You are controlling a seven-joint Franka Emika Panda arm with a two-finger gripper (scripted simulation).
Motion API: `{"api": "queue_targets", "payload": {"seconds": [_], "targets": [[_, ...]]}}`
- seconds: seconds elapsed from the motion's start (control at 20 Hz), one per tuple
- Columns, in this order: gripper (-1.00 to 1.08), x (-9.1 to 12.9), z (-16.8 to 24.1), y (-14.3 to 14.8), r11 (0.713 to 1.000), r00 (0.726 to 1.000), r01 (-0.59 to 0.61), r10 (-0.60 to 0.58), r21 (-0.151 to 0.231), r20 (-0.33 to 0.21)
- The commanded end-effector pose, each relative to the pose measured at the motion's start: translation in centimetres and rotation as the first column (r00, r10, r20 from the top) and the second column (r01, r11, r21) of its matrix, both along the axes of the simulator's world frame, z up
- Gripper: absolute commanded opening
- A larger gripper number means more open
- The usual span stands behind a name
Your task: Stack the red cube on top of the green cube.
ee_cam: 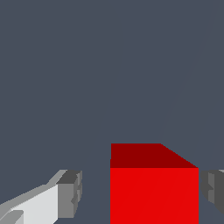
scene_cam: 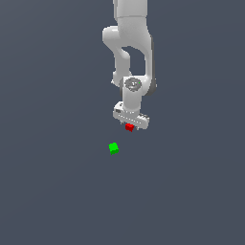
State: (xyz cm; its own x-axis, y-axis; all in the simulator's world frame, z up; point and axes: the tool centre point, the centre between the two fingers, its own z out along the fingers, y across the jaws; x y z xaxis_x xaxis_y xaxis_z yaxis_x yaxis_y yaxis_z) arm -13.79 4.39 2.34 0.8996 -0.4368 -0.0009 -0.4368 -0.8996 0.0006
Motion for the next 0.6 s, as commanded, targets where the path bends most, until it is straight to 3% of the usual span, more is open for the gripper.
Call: {"api": "queue_targets", "payload": {"seconds": [0.0,0.05,0.1,0.55], "targets": [[1.0,0.05,-0.33,0.02,1.0,1.0,0.0,0.0,0.0,0.001],[1.0,0.05,-0.36,0.02,1.0,1.0,0.0,0.0,0.0,0.001],[-1.0,0.05,-0.36,0.02,1.0,1.0,0.0,0.0,0.0,0.001],[-1.0,0.05,-0.36,0.02,1.0,1.0,0.0,0.0,0.0,0.001]]}}
